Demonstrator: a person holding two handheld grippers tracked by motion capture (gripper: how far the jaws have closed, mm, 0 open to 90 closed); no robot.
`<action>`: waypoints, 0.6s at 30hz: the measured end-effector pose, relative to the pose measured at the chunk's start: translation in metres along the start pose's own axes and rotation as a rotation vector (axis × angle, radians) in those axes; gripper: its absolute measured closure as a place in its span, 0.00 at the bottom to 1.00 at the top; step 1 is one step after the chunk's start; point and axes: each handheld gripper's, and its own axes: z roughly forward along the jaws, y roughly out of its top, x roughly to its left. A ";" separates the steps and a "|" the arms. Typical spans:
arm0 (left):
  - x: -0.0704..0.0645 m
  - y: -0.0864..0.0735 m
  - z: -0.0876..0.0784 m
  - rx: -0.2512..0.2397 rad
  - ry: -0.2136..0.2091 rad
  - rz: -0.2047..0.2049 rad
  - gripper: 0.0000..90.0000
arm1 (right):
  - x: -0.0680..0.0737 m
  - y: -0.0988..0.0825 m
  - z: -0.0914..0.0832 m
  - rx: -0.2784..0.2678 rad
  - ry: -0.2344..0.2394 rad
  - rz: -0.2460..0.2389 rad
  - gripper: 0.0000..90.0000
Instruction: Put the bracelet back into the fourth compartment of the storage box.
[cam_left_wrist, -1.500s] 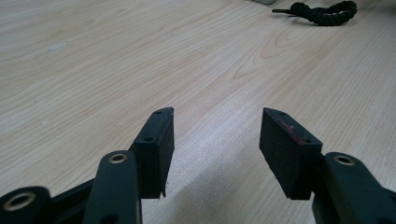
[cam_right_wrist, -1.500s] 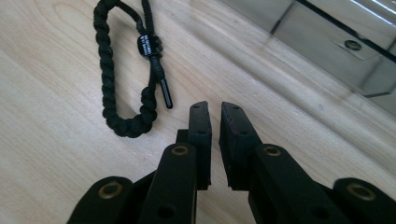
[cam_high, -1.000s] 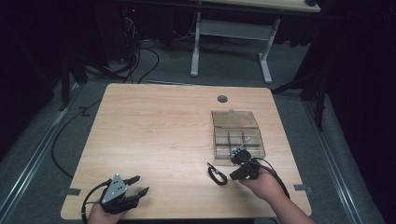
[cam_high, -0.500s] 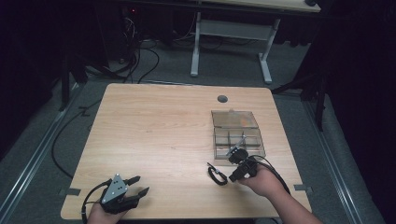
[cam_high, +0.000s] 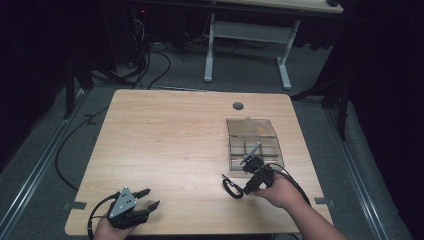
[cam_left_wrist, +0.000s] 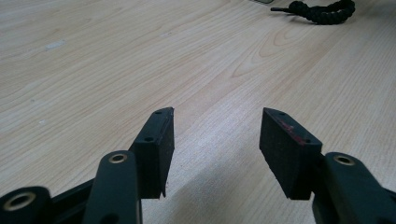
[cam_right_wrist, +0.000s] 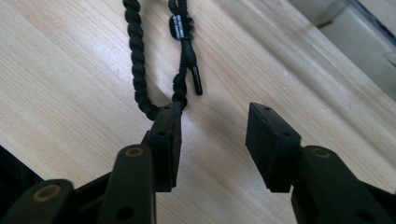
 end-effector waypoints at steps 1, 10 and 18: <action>0.000 0.000 0.000 0.000 0.000 0.000 0.51 | 0.000 0.001 -0.001 0.004 -0.002 -0.013 0.60; 0.000 0.000 0.000 0.000 -0.002 -0.001 0.51 | 0.013 0.014 -0.002 0.008 0.017 -0.023 0.48; 0.000 0.000 0.000 0.000 -0.004 -0.001 0.51 | 0.023 0.023 0.009 0.029 -0.001 -0.056 0.43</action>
